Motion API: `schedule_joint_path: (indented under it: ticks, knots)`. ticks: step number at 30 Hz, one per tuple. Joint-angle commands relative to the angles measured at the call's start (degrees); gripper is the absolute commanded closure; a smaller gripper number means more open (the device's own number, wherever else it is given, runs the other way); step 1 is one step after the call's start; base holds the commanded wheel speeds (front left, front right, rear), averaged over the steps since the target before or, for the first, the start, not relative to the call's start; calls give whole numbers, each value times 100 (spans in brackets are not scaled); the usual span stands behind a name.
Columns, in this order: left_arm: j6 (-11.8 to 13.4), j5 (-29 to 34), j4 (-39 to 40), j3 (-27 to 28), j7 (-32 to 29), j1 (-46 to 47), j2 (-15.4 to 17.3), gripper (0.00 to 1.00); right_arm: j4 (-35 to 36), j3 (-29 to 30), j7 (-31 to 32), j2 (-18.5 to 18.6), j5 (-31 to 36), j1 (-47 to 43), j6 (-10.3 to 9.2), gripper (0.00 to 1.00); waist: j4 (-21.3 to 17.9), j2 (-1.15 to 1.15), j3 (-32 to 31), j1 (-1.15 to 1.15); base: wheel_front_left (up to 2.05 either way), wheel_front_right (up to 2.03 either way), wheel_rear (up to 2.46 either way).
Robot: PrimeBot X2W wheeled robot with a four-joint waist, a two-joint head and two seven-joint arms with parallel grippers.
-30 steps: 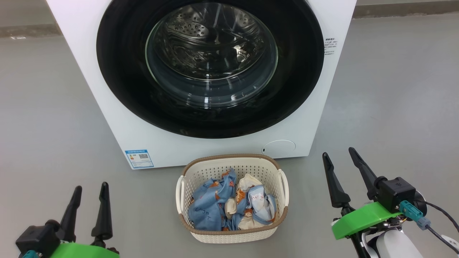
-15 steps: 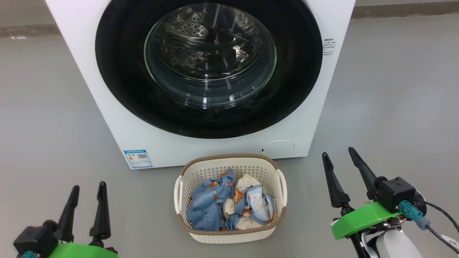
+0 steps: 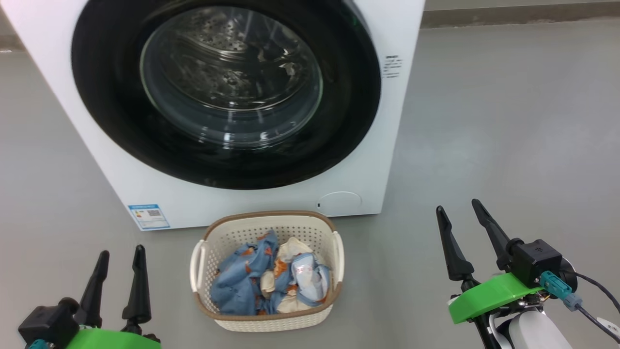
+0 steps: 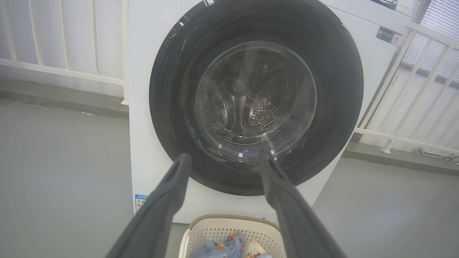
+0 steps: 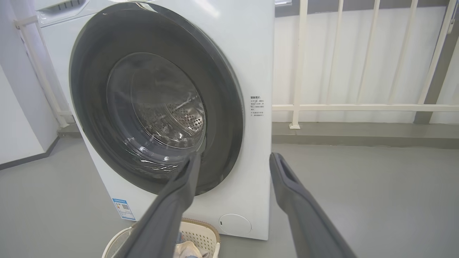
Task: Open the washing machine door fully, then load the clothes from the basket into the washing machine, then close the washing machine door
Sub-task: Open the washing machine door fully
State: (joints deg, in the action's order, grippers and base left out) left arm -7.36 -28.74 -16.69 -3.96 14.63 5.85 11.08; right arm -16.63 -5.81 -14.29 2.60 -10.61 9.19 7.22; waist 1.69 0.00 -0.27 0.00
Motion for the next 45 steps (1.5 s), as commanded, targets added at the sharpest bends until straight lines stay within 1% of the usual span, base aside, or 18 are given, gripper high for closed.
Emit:
schedule_joint_path:
  ticks: [1,10,45]
  knots:
    - [-13,-39,176,169,37,231,154,0,143,-130,-71,28,-15,226,26,0,3,0,1,0,88,88,-176]
    - [-13,-98,172,159,37,225,193,0,137,-124,-71,28,-15,226,26,0,5,0,5,0,49,49,-97]
    - [-13,63,89,181,37,182,156,0,61,-128,-71,28,-16,224,26,0,-10,0,-52,0,0,0,-1]
